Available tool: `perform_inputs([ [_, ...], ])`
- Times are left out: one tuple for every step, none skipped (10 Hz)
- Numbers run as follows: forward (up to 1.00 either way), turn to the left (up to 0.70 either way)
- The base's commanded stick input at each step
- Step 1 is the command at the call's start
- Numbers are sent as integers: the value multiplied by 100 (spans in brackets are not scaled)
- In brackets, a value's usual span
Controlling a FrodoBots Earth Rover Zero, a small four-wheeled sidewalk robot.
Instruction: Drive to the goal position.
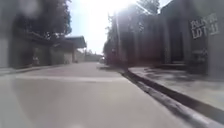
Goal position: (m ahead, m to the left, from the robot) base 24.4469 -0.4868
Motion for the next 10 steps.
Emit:
perform_inputs([
  [100, 0],
  [100, 0],
  [100, 0],
  [100, 0],
  [100, 0],
  [100, 0],
  [100, 0],
  [100, 0],
  [100, 0],
  [100, 0],
])
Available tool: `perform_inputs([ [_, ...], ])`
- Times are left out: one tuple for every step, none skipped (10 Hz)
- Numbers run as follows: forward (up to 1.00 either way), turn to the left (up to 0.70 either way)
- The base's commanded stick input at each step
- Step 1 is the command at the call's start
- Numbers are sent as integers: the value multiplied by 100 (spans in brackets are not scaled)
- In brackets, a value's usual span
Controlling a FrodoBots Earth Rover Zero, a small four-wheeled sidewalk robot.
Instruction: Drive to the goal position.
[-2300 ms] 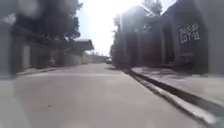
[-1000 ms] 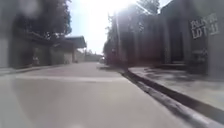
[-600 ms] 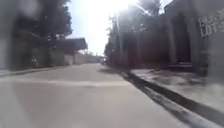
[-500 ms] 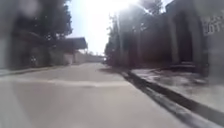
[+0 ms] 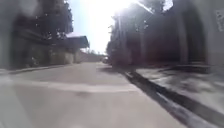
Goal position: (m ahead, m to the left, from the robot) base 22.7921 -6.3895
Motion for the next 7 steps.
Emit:
perform_inputs([
  [100, 0],
  [100, 0],
  [100, 0],
  [100, 0],
  [100, 0],
  [100, 0],
  [100, 0],
])
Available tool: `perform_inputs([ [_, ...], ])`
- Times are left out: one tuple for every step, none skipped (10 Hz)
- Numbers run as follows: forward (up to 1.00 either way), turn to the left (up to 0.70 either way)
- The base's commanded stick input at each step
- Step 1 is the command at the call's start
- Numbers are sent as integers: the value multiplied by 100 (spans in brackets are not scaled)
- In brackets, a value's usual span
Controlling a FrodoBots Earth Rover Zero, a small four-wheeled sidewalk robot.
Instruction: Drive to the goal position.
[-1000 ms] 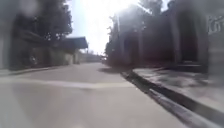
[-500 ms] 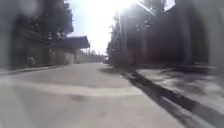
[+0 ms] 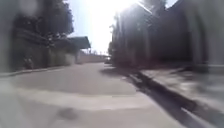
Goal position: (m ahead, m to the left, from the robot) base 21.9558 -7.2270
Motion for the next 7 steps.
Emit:
perform_inputs([
  [100, 0],
  [100, 0],
  [100, 0],
  [100, 0],
  [100, 0],
  [100, 0],
  [100, 0],
])
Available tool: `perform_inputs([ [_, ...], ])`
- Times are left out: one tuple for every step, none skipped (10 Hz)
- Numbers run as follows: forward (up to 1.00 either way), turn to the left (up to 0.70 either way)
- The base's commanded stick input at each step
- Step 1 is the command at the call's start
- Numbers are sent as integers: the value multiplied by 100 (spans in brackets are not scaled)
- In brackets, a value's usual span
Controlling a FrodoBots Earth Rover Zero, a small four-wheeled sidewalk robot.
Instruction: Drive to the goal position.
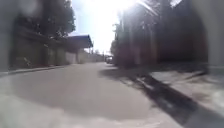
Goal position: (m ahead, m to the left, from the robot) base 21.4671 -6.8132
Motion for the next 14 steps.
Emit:
perform_inputs([
  [100, 0],
  [100, 0],
  [100, 0],
  [100, 0],
  [100, 0],
  [100, 0],
  [100, 0],
  [100, 0],
  [100, 0],
  [100, 0],
  [100, 0],
  [100, 0],
  [100, 0],
  [100, 0],
])
